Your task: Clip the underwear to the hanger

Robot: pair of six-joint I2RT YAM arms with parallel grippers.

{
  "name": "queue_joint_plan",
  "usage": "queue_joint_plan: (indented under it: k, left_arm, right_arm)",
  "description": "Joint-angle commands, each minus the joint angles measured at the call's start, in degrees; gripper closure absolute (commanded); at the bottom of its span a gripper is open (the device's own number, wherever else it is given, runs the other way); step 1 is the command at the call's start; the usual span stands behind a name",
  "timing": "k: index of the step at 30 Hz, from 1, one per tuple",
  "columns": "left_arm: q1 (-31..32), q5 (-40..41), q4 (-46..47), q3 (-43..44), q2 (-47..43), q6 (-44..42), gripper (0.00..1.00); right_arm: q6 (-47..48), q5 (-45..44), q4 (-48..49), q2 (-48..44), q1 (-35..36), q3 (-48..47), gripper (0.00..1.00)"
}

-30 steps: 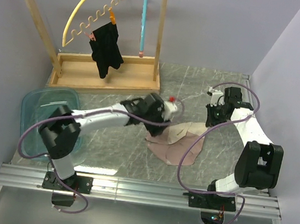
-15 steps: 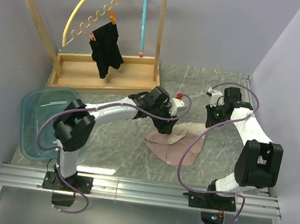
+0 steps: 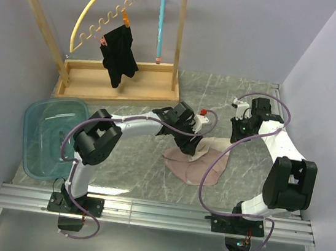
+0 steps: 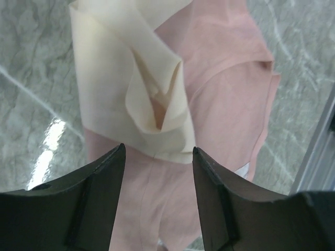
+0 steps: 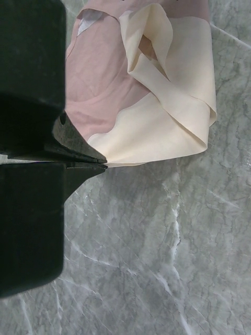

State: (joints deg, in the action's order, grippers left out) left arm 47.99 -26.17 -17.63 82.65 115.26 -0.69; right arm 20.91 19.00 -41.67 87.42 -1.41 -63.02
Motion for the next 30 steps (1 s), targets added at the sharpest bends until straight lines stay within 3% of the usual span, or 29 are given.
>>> queue_joint_plan:
  k: [1, 6, 8, 9, 10, 13, 20, 26, 30]
  left_arm:
    - [0.8, -2.7, 4.1, 2.3, 0.6, 2.4, 0.41]
    - [0.8, -2.9, 4.0, 4.1, 3.5, 3.3, 0.49]
    - [0.8, -2.8, 4.0, 4.4, 4.0, 3.7, 0.57]
    - [0.5, -2.0, 4.3, 4.4, 3.7, 3.9, 0.65]
    - [0.3, -1.5, 4.4, 4.4, 3.4, 4.0, 0.78]
    - [-1.8, 0.3, 2.6, 4.9, 0.4, 3.8, 1.00]
    - [-7.2, 12.1, -4.7, 6.7, -11.7, -4.2, 1.00]
    - [-7.6, 24.9, -3.9, 5.0, -22.4, -10.1, 1.00]
    - [-8.5, 29.2, -4.0, 5.0, -28.1, -11.4, 1.00]
  right_arm:
    - [0.7, 0.7, -0.4, -0.5, -0.6, -1.8, 1.00]
    - [0.7, 1.1, -0.5, -0.6, -0.8, -1.6, 1.00]
    - [0.7, 1.3, -0.7, -0.9, -0.9, -1.6, 1.00]
    - [0.8, 1.3, -0.8, -0.9, -1.0, -1.6, 1.00]
    - [0.9, 1.3, -1.0, -1.1, -1.1, -1.6, 1.00]
    - [1.8, 1.7, -1.6, -2.6, -1.6, -1.7, 1.00]
    - [1.5, 5.2, -2.1, -7.1, -1.8, -4.1, 1.00]
    - [1.4, 6.7, -1.2, -11.6, -1.8, -12.4, 1.00]
    - [1.2, 8.1, -0.2, -14.6, -1.8, -16.4, 1.00]
